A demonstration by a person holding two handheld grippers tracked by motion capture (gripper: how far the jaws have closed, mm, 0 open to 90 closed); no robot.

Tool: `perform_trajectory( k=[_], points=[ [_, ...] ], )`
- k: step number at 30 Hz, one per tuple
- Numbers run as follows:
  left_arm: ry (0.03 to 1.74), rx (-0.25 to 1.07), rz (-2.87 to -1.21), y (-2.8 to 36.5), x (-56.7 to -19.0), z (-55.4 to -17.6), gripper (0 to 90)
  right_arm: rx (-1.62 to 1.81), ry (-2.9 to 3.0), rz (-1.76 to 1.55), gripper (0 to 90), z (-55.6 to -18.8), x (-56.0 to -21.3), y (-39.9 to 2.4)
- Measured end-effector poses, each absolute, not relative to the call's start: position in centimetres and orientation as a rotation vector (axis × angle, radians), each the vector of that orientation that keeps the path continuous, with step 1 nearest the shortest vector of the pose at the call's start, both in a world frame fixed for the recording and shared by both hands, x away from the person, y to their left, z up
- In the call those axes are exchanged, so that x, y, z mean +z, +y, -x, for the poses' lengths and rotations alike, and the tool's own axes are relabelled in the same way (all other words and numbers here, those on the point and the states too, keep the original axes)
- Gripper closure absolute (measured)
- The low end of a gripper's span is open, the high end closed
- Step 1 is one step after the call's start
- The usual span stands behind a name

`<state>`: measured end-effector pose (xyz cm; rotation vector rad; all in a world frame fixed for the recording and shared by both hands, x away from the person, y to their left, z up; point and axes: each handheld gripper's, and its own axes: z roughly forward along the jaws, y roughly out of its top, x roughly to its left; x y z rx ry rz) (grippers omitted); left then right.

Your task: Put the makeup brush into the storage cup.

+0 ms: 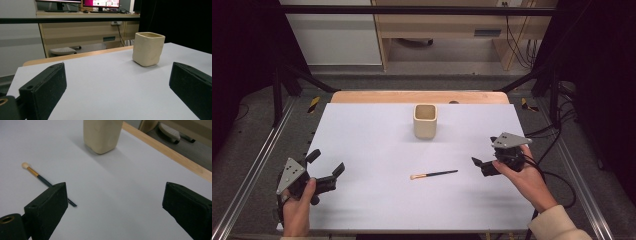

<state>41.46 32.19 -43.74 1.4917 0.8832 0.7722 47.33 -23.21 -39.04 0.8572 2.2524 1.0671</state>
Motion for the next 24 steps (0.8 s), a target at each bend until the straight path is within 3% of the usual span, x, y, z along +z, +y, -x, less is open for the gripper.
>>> perform_trajectory(
  k=[12, 24],
  points=[
    [0.888, 0.768, -1.49, 32.3, -43.8, -41.5, 0.4, 0.951, 2.453, -0.557, 8.5, -48.4, -37.9, -16.6],
    [0.893, 0.77, -1.488, 32.5, -43.8, -41.6, 0.4, 0.898, 2.557, -0.401, 8.7, -48.8, -38.3, -13.4]
  ],
)
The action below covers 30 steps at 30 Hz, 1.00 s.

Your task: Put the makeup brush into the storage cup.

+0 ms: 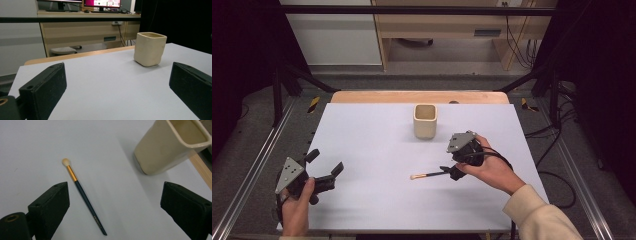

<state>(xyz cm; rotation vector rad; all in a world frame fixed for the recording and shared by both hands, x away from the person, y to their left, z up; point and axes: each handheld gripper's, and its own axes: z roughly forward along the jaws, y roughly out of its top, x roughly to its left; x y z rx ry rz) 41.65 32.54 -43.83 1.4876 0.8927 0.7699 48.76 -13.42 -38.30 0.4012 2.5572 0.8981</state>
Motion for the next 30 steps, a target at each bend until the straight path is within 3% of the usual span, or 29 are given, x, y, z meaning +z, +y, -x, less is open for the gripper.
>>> perform_trajectory(
  k=[30],
  points=[
    [0.888, 0.78, -1.498, 32.5, -43.8, -41.7, 0.3, 0.692, 2.737, -0.175, 8.2, -49.8, -40.4, -9.4]
  ],
)
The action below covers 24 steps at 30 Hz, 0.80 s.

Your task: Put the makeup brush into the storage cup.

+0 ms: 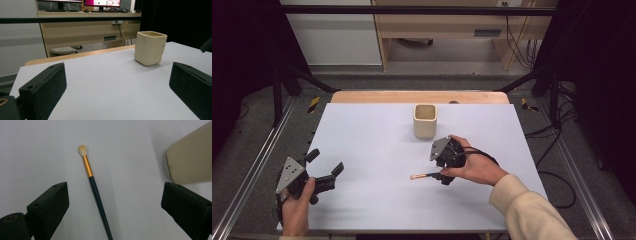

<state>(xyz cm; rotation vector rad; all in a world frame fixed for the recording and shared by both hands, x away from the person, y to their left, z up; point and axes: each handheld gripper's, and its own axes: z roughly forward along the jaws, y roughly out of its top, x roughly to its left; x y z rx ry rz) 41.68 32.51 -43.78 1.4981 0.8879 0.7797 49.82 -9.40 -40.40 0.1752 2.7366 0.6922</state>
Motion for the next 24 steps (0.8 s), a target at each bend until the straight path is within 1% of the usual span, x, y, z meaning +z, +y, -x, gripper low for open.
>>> perform_trajectory(
  k=[24],
  points=[
    [0.888, 0.78, -1.498, 32.6, -43.7, -41.7, 0.3, 0.575, 2.812, -0.038, 10.8, -50.3, -41.7, -7.2]
  ],
)
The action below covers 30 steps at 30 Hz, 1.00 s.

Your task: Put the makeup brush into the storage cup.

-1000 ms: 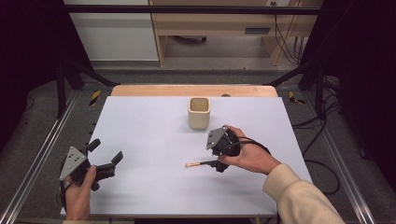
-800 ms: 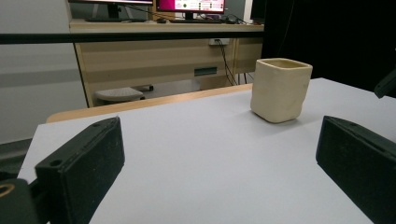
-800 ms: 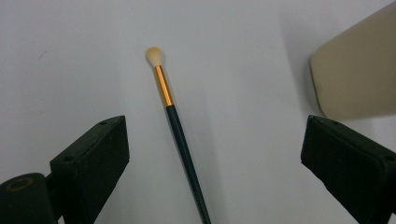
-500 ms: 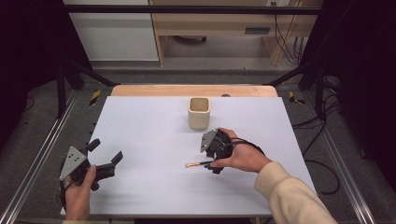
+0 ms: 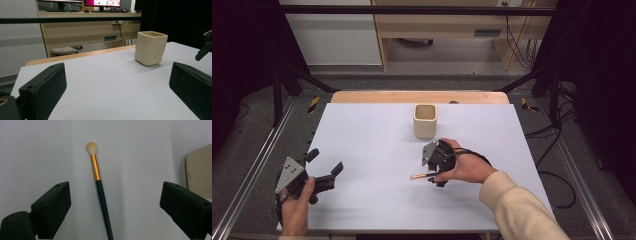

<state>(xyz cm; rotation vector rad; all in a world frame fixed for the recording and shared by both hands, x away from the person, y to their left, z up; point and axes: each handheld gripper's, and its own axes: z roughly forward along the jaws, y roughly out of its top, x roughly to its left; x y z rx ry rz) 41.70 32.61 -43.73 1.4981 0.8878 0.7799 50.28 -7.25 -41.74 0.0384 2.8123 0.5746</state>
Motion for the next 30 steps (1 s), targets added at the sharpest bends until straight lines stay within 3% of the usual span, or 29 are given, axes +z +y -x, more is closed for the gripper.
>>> perform_trajectory(
  k=[25, 30],
  points=[
    [0.883, 0.782, -1.507, 32.5, -43.7, -41.7, 0.4, 0.529, 2.872, 0.019, 16.8, -50.4, -43.3, -6.1],
    [0.882, 0.783, -1.511, 32.6, -43.7, -41.8, 0.3, 0.518, 2.884, 0.038, 26.9, -50.4, -43.4, -6.1]
  ],
)
